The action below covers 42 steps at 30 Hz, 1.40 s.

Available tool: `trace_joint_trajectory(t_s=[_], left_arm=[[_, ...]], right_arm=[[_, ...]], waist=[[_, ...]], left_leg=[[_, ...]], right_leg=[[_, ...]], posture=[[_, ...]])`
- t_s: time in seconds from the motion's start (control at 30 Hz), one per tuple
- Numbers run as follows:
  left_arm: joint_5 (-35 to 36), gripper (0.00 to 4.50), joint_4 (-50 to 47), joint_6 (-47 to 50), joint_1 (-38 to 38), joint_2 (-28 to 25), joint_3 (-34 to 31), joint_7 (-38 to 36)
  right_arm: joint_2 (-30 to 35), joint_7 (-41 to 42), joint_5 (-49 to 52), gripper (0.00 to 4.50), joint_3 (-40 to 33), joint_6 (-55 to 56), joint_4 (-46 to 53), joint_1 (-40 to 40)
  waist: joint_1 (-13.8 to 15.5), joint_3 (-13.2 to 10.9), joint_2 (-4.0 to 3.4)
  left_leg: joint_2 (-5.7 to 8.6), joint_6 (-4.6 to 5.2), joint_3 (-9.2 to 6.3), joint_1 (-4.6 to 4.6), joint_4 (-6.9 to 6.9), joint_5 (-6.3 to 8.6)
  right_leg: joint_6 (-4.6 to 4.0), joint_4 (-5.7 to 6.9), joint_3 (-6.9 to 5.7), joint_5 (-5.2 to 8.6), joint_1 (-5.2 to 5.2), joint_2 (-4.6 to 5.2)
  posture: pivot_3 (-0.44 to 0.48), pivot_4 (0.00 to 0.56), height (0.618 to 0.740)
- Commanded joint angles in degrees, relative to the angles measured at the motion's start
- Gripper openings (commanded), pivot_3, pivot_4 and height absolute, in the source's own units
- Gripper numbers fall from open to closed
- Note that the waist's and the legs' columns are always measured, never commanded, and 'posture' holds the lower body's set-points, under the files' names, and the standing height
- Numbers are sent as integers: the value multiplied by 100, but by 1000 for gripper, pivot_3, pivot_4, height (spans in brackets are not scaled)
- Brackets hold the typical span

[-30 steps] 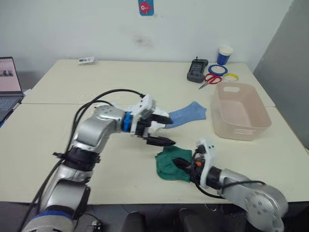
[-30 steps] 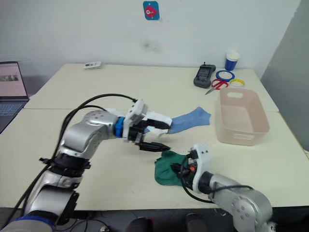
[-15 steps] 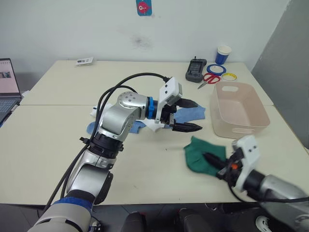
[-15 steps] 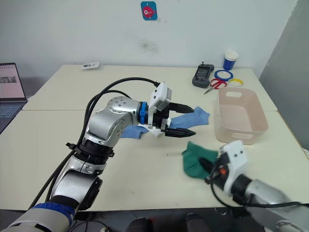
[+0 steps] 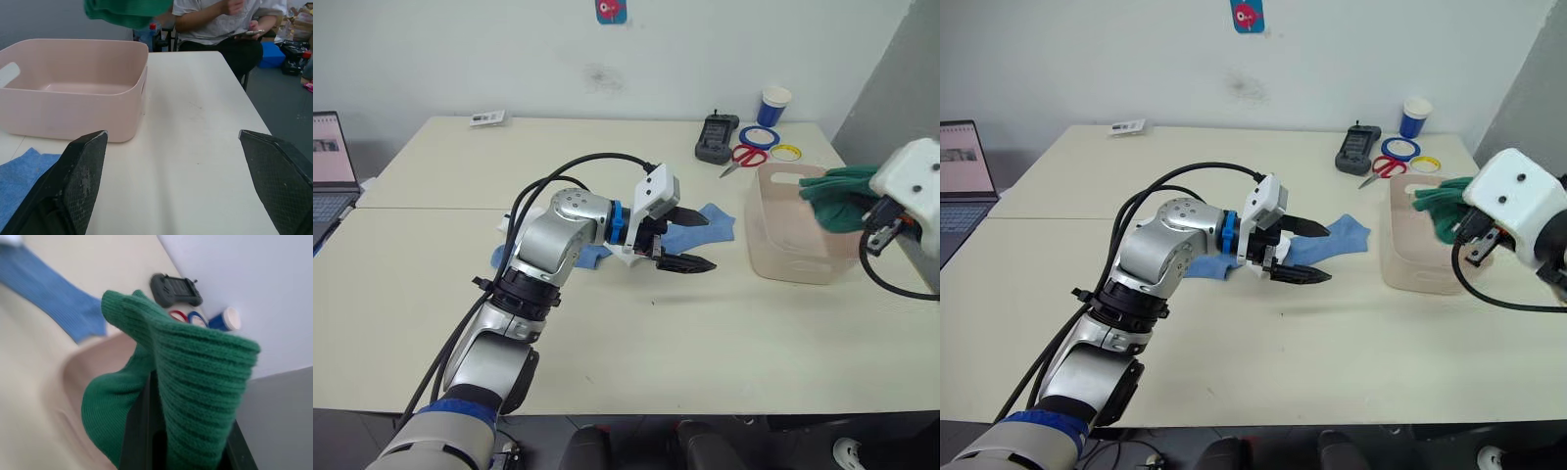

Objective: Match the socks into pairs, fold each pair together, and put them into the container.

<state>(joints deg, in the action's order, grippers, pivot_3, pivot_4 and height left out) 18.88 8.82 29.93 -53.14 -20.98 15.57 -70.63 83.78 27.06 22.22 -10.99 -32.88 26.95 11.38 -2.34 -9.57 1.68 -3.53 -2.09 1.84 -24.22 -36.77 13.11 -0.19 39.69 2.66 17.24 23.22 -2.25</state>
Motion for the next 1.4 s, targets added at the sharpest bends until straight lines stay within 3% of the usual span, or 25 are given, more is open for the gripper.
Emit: trace_joint_trajectory(t_s=[0.03, 0.13, 0.3, 0.5, 0.77, 0.93, 1.2, 1.4], left_arm=[[86, 4462, -261, 19, -64, 36, -74, 38], [117, 4462, -343, 55, -18, 28, -107, 74], [179, 4462, -614, 196, 116, -16, -156, 170], [241, 4462, -846, 320, 217, -58, -162, 306], [259, 4462, -950, 365, 291, -64, -140, 413], [244, 4500, -907, 352, 275, -56, -136, 427], [217, 4500, -876, 306, 274, -65, -125, 420], [188, 4500, -814, 245, 267, -48, -94, 405]], right_arm=[[-146, 342, -1593, 0, 1137, 1396, -1095, 751], [-694, 743, -2788, 0, 2161, 2332, -2219, 1743], [-1742, 1072, -3934, 0, 2994, 3440, -4087, 3121], [-2469, 1158, -4714, 0, 3393, 4361, -5852, 3957], [-3074, 1282, -5187, 0, 3512, 4829, -7039, 4484], [-3223, 1688, -5076, 1588, 3398, 4870, -7154, 4572], [-3073, 3007, -4560, 4298, 3087, 4578, -6413, 4516], [-2718, 4103, -3984, 4447, 2721, 3870, -5490, 4321]], waist=[[-1, -4, -4], [-26, -15, -10], [-37, -28, -18], [36, -35, -27], [47, -35, -27], [48, -35, -27], [47, -35, -27], [66, -35, -28]], left_leg=[[0, 0, 1, -1, -4, 0], [4, 0, 2, -1, -11, 0], [5, -1, 3, 4, -19, -1], [0, -19, 4, 8, -17, -11], [1, -24, 1, 8, -20, -14], [3, -24, 2, 15, -22, -15], [2, -25, -1, 22, -22, -15], [1, -25, -3, 21, -23, -15]], right_leg=[[0, 1, 4, 0, 1, 2], [1, 6, 10, -1, 3, 5], [2, 25, 11, -2, 5, 2], [-3, 34, 6, -2, 5, 3], [-30, 36, 10, -19, 1, 22], [-30, 45, 7, -19, -5, 25], [-31, 59, 7, -19, -4, 25], [-31, 63, 4, -19, -4, 28]], posture=[[0, 150, 732], [0, 150, 732], [0, 150, 732], [0, 150, 732], [0, 150, 732], [0, 150, 732], [0, 150, 732], [0, 150, 732]])
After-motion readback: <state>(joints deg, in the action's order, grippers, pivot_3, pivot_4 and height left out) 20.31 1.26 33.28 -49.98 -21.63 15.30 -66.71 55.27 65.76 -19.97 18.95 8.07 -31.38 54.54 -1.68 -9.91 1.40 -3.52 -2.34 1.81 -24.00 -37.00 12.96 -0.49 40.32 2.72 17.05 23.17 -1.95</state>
